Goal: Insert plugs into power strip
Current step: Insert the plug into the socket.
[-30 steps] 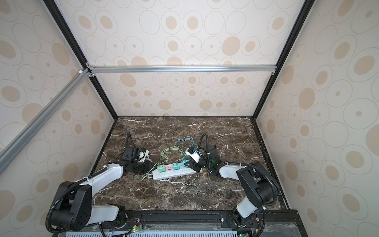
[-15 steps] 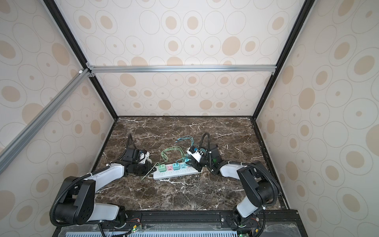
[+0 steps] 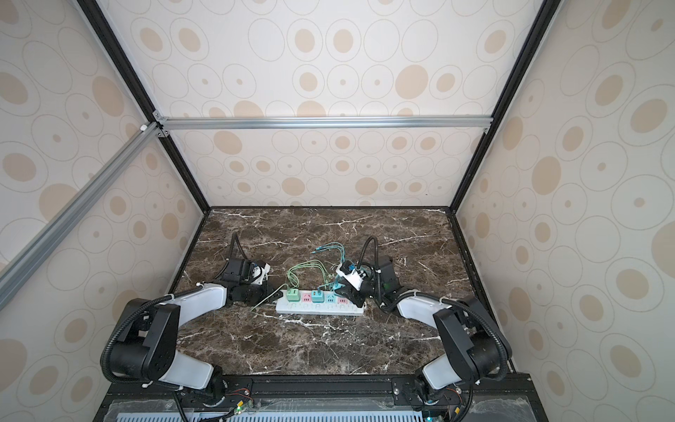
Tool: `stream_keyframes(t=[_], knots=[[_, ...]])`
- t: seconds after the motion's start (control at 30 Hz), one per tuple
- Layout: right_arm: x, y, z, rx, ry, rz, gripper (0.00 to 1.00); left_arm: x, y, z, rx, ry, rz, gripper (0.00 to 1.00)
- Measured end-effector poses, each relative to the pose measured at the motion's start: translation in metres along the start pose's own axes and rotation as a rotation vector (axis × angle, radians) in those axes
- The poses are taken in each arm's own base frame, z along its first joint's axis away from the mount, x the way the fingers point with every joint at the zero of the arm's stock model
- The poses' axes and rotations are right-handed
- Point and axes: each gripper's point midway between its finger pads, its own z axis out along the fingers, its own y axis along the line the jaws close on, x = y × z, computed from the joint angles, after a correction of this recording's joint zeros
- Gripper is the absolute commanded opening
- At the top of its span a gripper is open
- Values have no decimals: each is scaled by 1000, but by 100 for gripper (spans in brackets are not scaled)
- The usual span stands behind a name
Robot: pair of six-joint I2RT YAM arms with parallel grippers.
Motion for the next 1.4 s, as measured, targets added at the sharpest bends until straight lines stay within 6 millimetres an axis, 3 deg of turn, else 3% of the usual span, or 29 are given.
stream_keyframes(t=[0.47, 1.4], knots=[[15, 8, -4, -20, 9, 51, 0, -27, -4, 12, 3, -10, 11, 22], [10, 11, 1, -57, -49, 52, 0, -29, -3, 14, 3, -15, 16, 21]])
